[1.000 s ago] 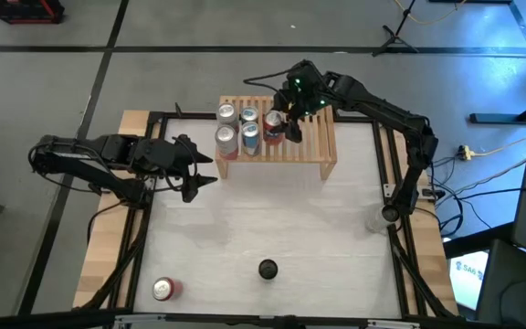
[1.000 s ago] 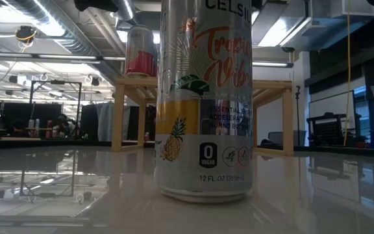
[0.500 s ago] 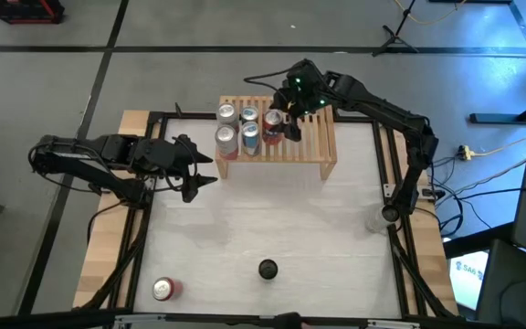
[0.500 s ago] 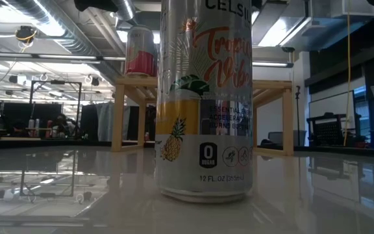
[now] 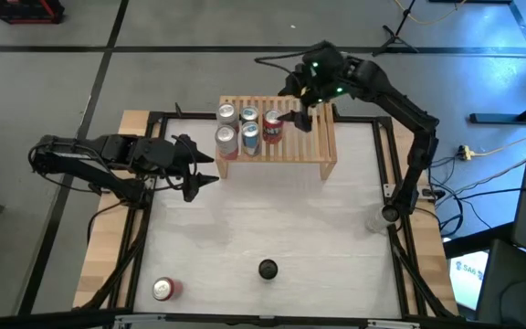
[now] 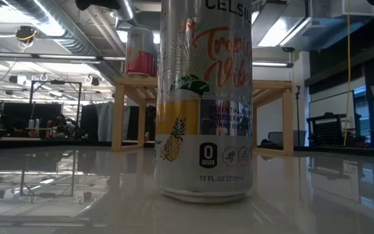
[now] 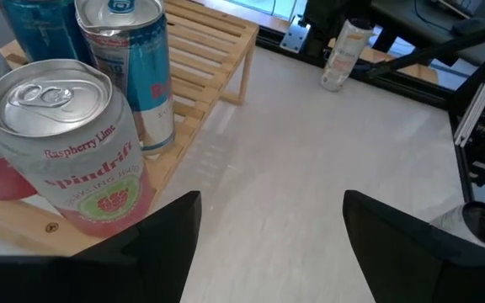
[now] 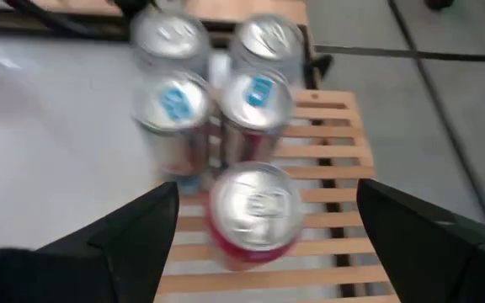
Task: Place canned beverage on shelf
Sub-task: Put the red soda can on the shelf aligned with the other red soda can
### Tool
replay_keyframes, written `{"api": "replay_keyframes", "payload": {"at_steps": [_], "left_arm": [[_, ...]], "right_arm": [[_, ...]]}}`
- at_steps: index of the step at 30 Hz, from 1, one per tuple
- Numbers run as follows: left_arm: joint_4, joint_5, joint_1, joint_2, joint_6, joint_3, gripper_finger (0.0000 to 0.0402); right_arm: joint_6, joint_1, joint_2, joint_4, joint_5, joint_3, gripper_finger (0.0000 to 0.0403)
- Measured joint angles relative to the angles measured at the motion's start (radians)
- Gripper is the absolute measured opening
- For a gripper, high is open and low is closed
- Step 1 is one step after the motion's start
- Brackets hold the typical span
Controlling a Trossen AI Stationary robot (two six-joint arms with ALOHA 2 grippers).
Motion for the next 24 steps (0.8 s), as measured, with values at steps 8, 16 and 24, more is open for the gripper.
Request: {"api": "replay_keyframes", "payload": {"at_steps": [8, 16, 24], "left_arm": [[0.001, 0.036, -0.013, 0.0, -0.079, 0.002, 0.0279], [0.003, 0.044, -0.147, 0.1, -0.18, 0.049, 0.0279], [-0.107, 0.01, -0.29, 0.234, -0.346, 0.236, 0.0271]], "right_arm": [[0.105, 0.118, -0.04, -0.204, -0.104, 0.126, 0.0351], [0.194, 0.309, -0.114, -0.219, 0.005, 0.126, 0.0351], [0.232, 0.493, -0.115, -0.239, 0.052, 0.122, 0.0351]]}}
